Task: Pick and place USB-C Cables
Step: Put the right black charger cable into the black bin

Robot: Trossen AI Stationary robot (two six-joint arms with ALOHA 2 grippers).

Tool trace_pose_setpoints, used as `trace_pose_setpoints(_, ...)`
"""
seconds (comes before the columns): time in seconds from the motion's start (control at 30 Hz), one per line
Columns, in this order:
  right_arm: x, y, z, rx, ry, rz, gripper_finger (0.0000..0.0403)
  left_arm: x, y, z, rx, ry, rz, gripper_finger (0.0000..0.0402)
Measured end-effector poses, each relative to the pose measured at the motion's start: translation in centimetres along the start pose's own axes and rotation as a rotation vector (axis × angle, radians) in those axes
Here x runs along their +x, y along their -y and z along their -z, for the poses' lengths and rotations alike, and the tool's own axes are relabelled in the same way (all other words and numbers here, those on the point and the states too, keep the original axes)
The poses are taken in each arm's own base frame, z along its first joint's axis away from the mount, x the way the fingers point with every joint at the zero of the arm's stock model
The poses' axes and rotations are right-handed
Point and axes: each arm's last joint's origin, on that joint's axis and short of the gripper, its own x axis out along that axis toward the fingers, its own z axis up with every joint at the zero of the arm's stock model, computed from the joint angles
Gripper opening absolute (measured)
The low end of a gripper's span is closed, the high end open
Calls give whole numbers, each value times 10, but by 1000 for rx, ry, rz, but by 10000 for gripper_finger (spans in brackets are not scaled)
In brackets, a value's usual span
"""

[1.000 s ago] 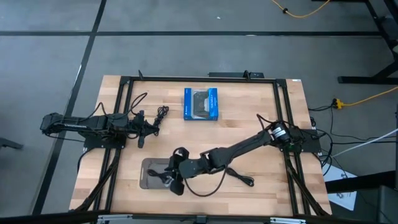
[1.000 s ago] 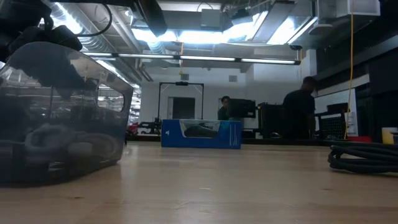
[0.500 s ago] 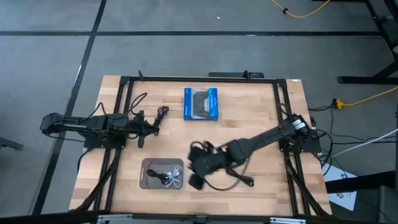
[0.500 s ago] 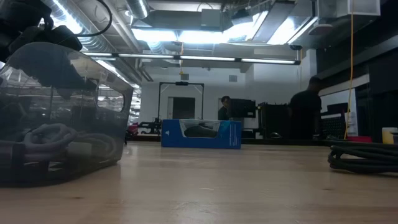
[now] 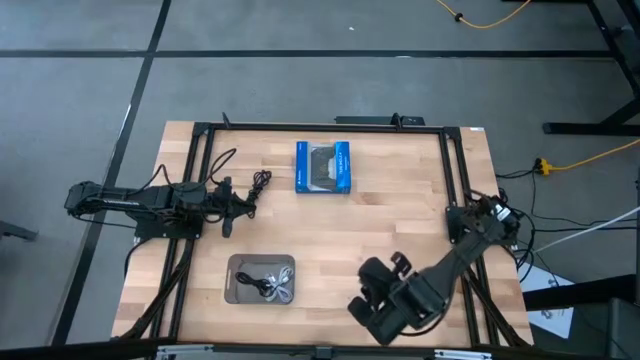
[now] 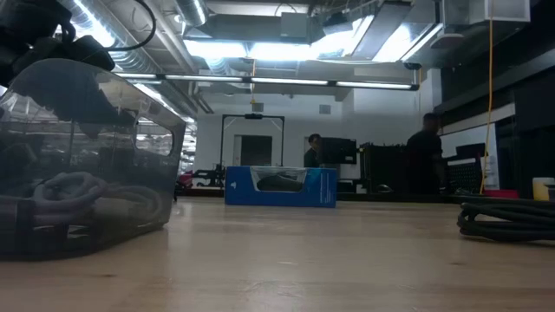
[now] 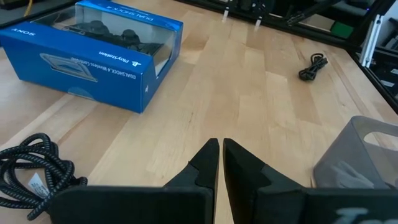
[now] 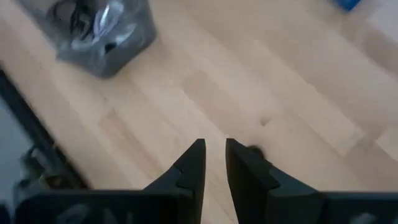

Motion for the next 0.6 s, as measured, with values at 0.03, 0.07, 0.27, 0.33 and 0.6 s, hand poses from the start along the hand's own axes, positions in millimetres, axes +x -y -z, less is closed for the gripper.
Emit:
trace_pose_setpoints(0.03,-1,0,4,5,22,3,67,0,0,0,0,1,-4,16)
trace_pose_setpoints(0.07,-1,0,7,4,38,0,67,0,0,0,0,3,-6,16)
trace_pose_setpoints(0.27,6,-2,16,-26,35,-18,67,0,0,0,0,4,-7,16)
trace_pose_setpoints(0.33,8,-2,17,-23,37,-23,67,0,0,0,0,3,-7,16)
trace_pose_setpoints(0.6,19,-5,19,-23,8,3,67,0,0,0,0,2,-8,16)
